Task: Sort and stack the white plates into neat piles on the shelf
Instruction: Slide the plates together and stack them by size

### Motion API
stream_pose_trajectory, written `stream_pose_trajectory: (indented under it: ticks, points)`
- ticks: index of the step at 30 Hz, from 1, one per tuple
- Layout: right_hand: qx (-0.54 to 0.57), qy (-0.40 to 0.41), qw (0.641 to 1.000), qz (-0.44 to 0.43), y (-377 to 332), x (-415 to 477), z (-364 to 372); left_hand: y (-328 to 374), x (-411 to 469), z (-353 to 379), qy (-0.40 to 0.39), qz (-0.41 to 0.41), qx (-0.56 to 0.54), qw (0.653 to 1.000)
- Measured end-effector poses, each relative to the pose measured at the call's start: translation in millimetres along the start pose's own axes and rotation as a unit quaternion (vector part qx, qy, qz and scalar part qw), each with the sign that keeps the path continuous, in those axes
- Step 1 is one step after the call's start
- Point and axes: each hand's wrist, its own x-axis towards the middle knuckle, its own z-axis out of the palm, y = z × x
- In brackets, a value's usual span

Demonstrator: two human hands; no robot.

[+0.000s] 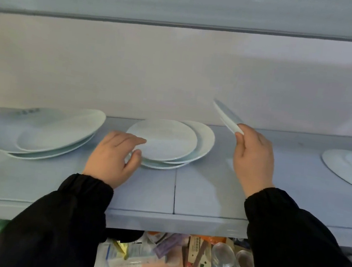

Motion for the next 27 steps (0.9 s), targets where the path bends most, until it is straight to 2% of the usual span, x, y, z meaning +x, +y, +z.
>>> stream_pose_trajectory:
  ticks: [5,9,13,19,23,27]
  points:
    - [0.022,-0.008,0.996,-0.081,-30.8,-3.7,22.3,-43.6,-8.6,-15.4,0.012,-0.064,-0.004,0.998]
    - [0.027,-0.048,0.989,-0.139,-39.7,-6.6,34.9,-49.8,-11.6,-16.7,0.016,-0.103,-0.028,0.994]
    - [-0.017,-0.114,0.977,-0.181,-37.1,-11.2,40.1,-49.0,-10.9,-12.4,0.006,-0.103,-0.047,0.994]
    - [-0.035,-0.202,0.969,-0.141,-33.6,-16.9,39.3,-50.2,-11.7,-11.1,-0.002,-0.115,-0.055,0.992]
    - [-0.020,-0.217,0.973,-0.075,-34.6,-18.6,37.7,-49.2,-12.8,-10.2,-0.009,-0.121,-0.059,0.991]
    - [-0.034,-0.226,0.972,-0.056,-34.1,-20.1,38.0,-48.8,-13.7,-10.6,-0.013,-0.122,-0.055,0.991]
